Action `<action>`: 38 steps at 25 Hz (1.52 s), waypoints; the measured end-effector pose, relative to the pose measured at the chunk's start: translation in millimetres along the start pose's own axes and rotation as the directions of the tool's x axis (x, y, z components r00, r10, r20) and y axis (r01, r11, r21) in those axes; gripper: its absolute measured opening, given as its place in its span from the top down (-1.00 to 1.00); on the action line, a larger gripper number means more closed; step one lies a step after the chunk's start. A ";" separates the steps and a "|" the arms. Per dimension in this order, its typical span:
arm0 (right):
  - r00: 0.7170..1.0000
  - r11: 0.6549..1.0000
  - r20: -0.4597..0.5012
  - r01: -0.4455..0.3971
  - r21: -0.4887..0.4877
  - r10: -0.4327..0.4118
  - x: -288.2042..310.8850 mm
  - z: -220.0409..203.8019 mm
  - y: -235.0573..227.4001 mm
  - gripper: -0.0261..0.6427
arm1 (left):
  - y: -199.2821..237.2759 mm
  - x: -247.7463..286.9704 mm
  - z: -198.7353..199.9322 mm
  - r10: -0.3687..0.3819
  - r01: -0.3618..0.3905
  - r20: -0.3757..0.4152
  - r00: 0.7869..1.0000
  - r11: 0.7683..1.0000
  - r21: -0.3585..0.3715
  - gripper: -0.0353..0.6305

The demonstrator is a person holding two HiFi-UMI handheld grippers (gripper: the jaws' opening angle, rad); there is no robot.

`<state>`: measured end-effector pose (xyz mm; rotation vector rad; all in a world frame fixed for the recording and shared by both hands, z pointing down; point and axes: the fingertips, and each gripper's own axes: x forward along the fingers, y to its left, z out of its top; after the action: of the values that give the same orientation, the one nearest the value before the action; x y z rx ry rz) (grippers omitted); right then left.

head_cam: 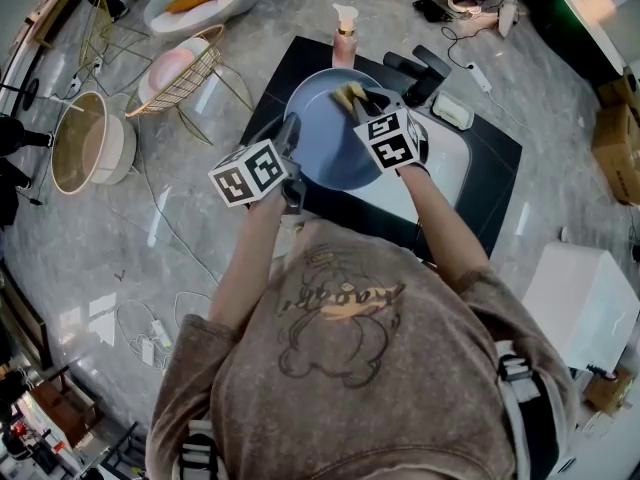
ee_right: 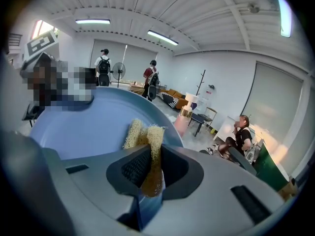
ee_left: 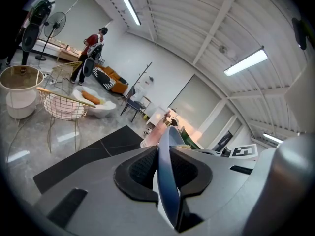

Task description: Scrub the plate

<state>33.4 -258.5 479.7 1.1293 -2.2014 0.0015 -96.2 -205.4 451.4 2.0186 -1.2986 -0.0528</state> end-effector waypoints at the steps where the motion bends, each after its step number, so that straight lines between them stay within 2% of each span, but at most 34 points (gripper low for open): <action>1: 1.000 1.000 -0.007 0.006 0.000 -0.006 -0.7 -3.5 -2.2 0.77 | 1.4 -0.2 0.4 0.003 -0.003 0.003 1.000 1.000 -0.004 0.72; 12: 0.997 1.000 -0.078 -0.003 -0.022 0.001 -9.3 -37.9 3.8 0.77 | 15.6 -1.1 12.6 0.039 -0.038 0.048 0.998 0.999 -0.038 0.71; 26: 0.988 0.993 -0.111 -0.112 -0.043 0.107 -22.7 -51.6 54.8 0.77 | 27.2 -5.5 16.2 0.084 -0.078 0.086 0.993 0.994 -0.074 0.71; 38: 0.976 0.977 -0.077 -0.209 -0.045 0.205 -30.2 -39.2 103.7 0.77 | 28.7 -5.3 12.0 0.079 -0.070 0.084 0.993 0.991 -0.112 0.69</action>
<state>-7.8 -160.4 523.0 0.8529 -2.2315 0.0715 -125.9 -214.3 457.6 1.8928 -1.3953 -0.1761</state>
